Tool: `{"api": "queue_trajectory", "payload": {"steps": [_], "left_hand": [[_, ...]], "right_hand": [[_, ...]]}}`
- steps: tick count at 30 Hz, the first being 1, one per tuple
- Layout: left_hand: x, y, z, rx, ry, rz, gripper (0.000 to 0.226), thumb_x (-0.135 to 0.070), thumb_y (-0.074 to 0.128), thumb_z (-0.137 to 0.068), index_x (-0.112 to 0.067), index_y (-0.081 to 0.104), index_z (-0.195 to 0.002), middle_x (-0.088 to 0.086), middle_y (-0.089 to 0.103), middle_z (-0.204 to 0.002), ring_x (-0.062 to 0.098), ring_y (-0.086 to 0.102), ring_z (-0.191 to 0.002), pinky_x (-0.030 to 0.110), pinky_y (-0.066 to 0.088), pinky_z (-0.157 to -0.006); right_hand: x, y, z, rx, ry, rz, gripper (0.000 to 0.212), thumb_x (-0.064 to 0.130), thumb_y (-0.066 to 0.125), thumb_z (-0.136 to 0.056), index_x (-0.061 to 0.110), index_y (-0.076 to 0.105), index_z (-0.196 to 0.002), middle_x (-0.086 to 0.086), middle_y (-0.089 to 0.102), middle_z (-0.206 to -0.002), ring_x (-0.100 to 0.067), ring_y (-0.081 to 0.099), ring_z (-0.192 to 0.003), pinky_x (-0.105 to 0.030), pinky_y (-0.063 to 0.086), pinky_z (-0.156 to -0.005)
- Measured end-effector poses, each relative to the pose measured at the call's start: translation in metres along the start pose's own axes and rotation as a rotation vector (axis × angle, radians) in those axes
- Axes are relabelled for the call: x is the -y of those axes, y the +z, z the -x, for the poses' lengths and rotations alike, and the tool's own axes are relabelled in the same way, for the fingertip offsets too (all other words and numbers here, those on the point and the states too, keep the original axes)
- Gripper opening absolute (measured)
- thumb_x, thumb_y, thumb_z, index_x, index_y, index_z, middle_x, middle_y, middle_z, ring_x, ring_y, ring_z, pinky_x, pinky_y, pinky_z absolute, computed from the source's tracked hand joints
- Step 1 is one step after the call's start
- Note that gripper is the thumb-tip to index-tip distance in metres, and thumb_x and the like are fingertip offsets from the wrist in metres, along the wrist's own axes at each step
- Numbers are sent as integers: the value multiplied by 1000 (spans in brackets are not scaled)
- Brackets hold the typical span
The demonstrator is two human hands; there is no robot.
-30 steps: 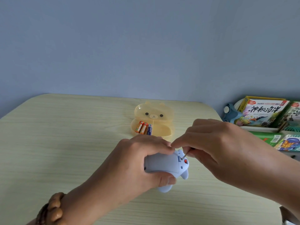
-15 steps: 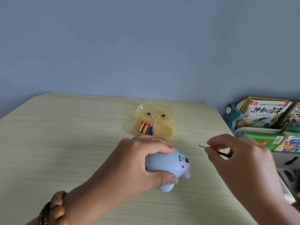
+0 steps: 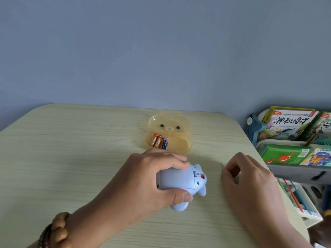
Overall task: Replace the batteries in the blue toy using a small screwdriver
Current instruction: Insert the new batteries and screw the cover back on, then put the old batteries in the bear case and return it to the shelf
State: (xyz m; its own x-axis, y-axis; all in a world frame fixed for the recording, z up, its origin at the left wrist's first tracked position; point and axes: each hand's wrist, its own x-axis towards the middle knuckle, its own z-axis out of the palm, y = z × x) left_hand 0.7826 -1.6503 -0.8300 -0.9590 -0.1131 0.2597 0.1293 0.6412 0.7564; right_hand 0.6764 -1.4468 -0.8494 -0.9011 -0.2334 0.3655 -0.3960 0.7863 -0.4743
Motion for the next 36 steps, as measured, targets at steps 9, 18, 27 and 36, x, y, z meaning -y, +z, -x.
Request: {"api": "queue_trajectory", "payload": {"steps": [9, 18, 27, 36], "left_hand": [[-2, 0, 0, -3, -4, -12, 54, -50, 86, -60, -43, 69, -111, -37, 60, -124, -11, 56, -120, 18, 49, -95], [-1, -5, -1, 14, -74, 18, 52, -47, 89, -65, -42, 68, -112, -27, 68, -117, -3, 66, -108, 31, 56, -91], [-3, -27, 6, 116, 17, -2, 88, -53, 89, -63, -59, 38, -134, -32, 54, -130, 1, 59, -116, 21, 50, -93], [13, -42, -9, 94, -26, 256, 73, -41, 87, -70, -44, 51, -133, -13, 65, -132, 11, 66, -118, 37, 55, -98]], "right_hand": [[-3, -7, -1, -76, -183, -17, 14, 23, 78, -84, 21, 65, -80, 5, 58, -87, -20, 58, -73, -36, 50, -61], [7, -7, 4, 353, -554, -331, 64, 36, 79, -69, 46, 56, -128, 33, 57, -132, 9, 58, -119, -9, 44, -93], [20, -12, 4, 391, -162, -772, 46, 67, 55, -78, 26, 76, -77, -6, 75, -66, -16, 71, -60, -30, 58, -63], [34, -26, -25, 454, -482, -493, 67, 29, 94, -66, 38, 64, -126, 16, 69, -102, -9, 73, -76, -14, 56, -72]]}}
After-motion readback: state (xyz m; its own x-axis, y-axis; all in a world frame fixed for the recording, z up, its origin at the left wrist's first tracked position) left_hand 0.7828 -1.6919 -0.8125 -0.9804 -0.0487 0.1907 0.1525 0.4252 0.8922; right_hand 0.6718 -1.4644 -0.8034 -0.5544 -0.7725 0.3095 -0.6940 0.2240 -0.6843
